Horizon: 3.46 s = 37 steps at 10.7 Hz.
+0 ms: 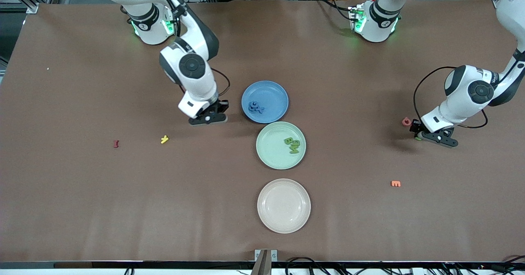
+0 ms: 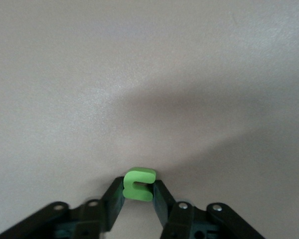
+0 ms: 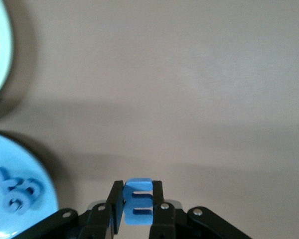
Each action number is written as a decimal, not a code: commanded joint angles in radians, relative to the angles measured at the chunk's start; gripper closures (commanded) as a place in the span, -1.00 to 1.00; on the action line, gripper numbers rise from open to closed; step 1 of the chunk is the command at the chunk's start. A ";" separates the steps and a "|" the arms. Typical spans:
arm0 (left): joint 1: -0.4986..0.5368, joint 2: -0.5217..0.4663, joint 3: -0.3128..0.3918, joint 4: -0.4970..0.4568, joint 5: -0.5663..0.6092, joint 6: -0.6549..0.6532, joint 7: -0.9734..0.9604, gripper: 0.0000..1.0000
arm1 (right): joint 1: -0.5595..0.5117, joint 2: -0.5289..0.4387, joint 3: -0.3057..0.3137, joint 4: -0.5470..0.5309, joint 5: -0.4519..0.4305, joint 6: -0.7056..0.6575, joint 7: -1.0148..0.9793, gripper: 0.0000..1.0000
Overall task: Sort letters by color into matching plates
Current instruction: 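Open the right gripper to drop the blue E onto the blue plate, then carry the green c toward the green plate while the right gripper withdraws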
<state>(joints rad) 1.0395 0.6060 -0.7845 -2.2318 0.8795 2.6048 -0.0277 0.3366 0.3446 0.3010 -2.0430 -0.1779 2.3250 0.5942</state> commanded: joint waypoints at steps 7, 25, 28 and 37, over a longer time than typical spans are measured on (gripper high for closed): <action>0.004 0.024 0.004 0.011 0.027 0.008 0.014 0.90 | 0.203 0.177 0.001 0.164 -0.008 -0.032 0.030 0.58; -0.327 0.011 -0.099 0.316 -0.218 -0.345 -0.234 1.00 | -0.131 0.209 -0.112 0.345 -0.011 -0.139 -0.388 -1.00; -0.445 0.011 -0.099 0.372 -0.283 -0.416 -0.381 1.00 | -0.261 0.209 -0.137 0.346 -0.011 -0.138 -0.551 -1.00; -0.879 0.032 0.008 0.491 -0.290 -0.509 -0.880 1.00 | -0.367 0.107 -0.249 0.401 0.003 -0.321 -0.646 -1.00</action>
<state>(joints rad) 0.2640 0.6308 -0.8240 -1.7854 0.6071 2.1264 -0.8114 -0.0299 0.5040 0.0627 -1.6774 -0.1825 2.1282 -0.0554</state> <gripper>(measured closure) 0.727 0.000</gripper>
